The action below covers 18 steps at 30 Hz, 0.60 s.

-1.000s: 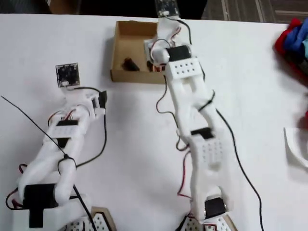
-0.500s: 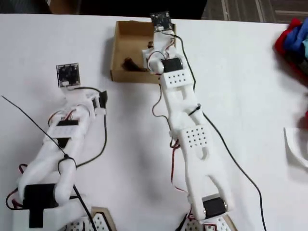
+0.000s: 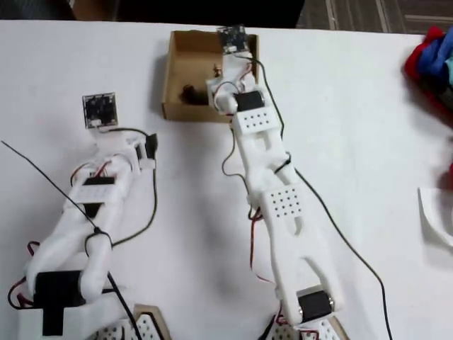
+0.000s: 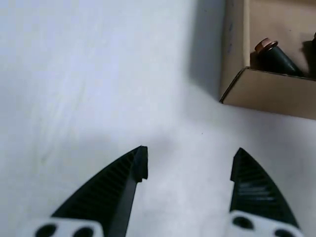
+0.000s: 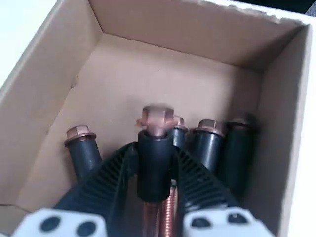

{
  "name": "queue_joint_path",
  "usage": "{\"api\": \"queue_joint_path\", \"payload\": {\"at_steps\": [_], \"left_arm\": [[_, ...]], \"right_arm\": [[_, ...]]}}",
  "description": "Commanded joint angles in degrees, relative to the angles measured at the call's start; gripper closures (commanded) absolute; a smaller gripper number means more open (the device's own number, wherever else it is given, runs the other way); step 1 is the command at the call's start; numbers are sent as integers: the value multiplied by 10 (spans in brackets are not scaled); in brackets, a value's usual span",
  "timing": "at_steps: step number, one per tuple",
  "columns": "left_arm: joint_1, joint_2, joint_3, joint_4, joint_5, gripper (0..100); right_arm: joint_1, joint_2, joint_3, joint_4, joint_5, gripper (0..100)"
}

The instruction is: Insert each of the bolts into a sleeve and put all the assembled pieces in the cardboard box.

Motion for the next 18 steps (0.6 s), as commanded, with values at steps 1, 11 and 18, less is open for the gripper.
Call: {"api": "queue_joint_path", "payload": {"at_steps": [1,11,18], "left_arm": [[-2,1,-26,-11,-1,718],[-2,1,-26,-11,-1,718],[-2,1,-26,-11,-1,718]], "right_arm": [[-4,-52,-35,-15,4,975],[-15,-84,-33,-16,2,975],[-39,-95,-35,-16,1,975]]}}
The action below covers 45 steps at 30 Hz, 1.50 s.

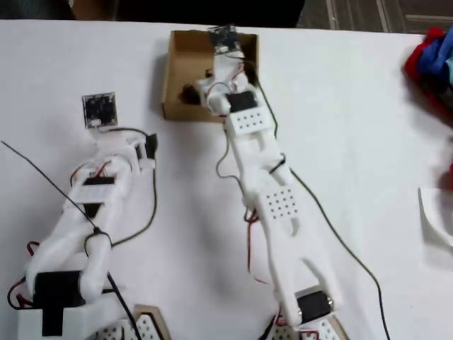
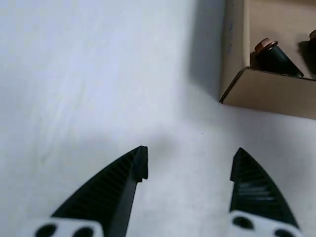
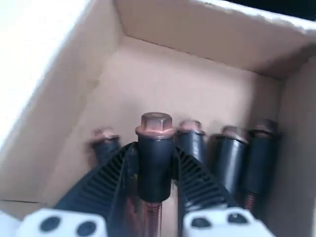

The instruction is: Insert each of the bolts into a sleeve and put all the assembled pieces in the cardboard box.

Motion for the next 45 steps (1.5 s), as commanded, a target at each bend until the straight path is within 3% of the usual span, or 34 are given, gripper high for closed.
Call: {"api": "queue_joint_path", "payload": {"at_steps": [1,35,41,45], "left_arm": [[-2,1,-26,-11,-1,718],[-2,1,-26,-11,-1,718],[-2,1,-26,-11,-1,718],[-2,1,-26,-11,-1,718]], "right_arm": [[-15,-81,-35,-16,1,975],[15,12,-30,-16,4,966],[12,9,-29,-13,2,778],[16,7,-37,-16,4,771]]}}
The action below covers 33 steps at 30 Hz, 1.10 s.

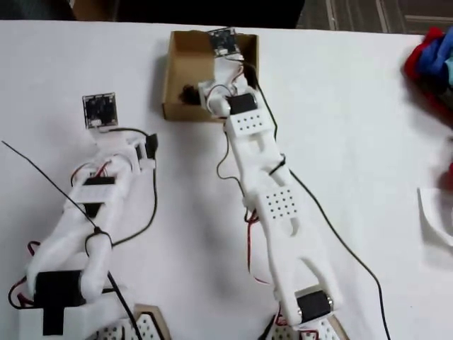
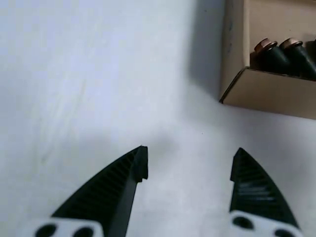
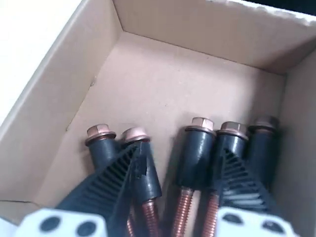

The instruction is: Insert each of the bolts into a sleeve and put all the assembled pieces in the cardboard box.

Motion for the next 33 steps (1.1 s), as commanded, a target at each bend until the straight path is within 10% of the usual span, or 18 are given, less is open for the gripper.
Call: {"api": "queue_joint_path", "payload": {"at_steps": [1,10,23,33], "left_arm": [[-2,1,-26,-11,-1,718],[-2,1,-26,-11,-1,718],[-5,-14,-37,4,-3,718],[-15,-335,-121,425,-250,718]], "right_arm": [[15,-16,-33,-12,4,779],[110,-39,-105,2,4,930],[172,-243,-105,458,2,830],[166,-440,-92,472,2,820]]}}
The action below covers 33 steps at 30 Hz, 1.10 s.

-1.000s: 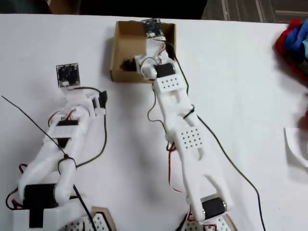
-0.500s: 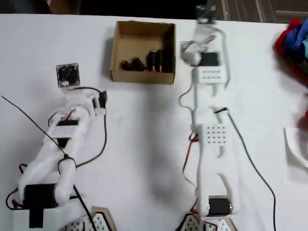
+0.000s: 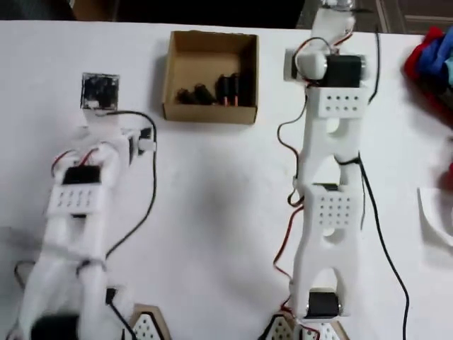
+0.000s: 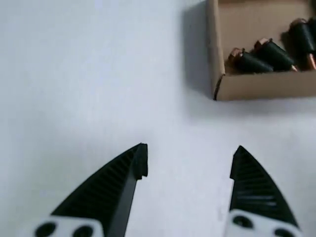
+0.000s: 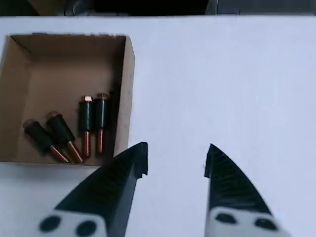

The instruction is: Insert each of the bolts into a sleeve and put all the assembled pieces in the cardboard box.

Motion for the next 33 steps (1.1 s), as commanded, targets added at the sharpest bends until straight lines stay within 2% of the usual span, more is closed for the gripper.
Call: {"api": "queue_joint_path", "payload": {"at_steps": [1,4,8,11,17,21,25,33], "left_arm": [[-6,-167,-29,149,-103,717],[-6,-287,-29,251,-132,714],[-10,-433,-28,351,-130,716],[-16,-531,0,370,-130,717],[-16,-722,185,369,-132,717],[-16,-706,258,374,-132,717],[-13,-706,301,380,-122,717],[-15,-706,399,401,35,718]], "right_arm": [[-8,-149,10,15,2,820],[-8,-268,140,16,2,820],[-9,-454,452,14,0,820],[-3,-582,685,13,0,818],[-3,-783,1023,12,0,818],[-2,-889,1158,0,4,816],[-2,-971,1267,-72,4,816],[-3,-1116,1558,-298,2,816]]}}
